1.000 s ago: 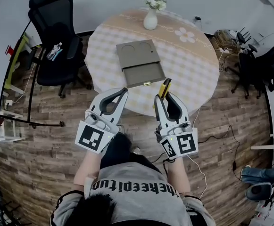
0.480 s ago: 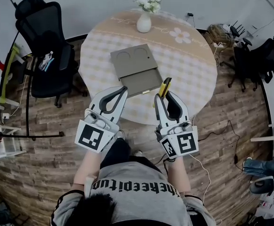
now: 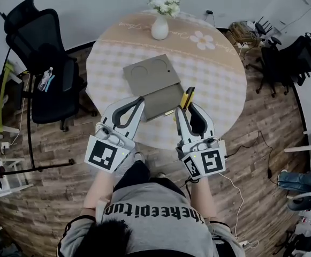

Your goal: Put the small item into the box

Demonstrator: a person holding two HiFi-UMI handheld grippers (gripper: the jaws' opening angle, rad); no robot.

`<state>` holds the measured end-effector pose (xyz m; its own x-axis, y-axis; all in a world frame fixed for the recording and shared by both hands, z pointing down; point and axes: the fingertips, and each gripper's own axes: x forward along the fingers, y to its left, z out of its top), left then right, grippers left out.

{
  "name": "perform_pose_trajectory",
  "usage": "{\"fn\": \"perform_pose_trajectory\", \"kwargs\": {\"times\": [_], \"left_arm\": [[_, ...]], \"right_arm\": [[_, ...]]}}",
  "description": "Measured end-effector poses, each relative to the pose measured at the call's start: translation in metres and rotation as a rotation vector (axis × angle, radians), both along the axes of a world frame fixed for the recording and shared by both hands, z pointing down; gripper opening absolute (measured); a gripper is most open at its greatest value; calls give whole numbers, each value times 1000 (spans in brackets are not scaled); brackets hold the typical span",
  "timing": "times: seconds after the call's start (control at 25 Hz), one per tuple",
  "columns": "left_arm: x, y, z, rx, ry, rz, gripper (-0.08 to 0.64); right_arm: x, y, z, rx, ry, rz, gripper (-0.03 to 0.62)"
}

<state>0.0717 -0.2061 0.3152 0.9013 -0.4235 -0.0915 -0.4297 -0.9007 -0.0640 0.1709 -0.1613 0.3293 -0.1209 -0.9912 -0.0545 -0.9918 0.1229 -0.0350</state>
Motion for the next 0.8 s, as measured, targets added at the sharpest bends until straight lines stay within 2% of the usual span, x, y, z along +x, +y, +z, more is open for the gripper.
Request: {"fn": "perform_pose_trajectory", "kwargs": {"times": [0.48, 0.8], "left_arm": [[-10, -33, 6, -4, 8, 50, 15], [-11, -42, 8, -18, 5, 20, 15]], "right_arm": [[-11, -29, 4, -5, 20, 53, 118], [-5, -42, 9, -25, 32, 34, 118]]}}
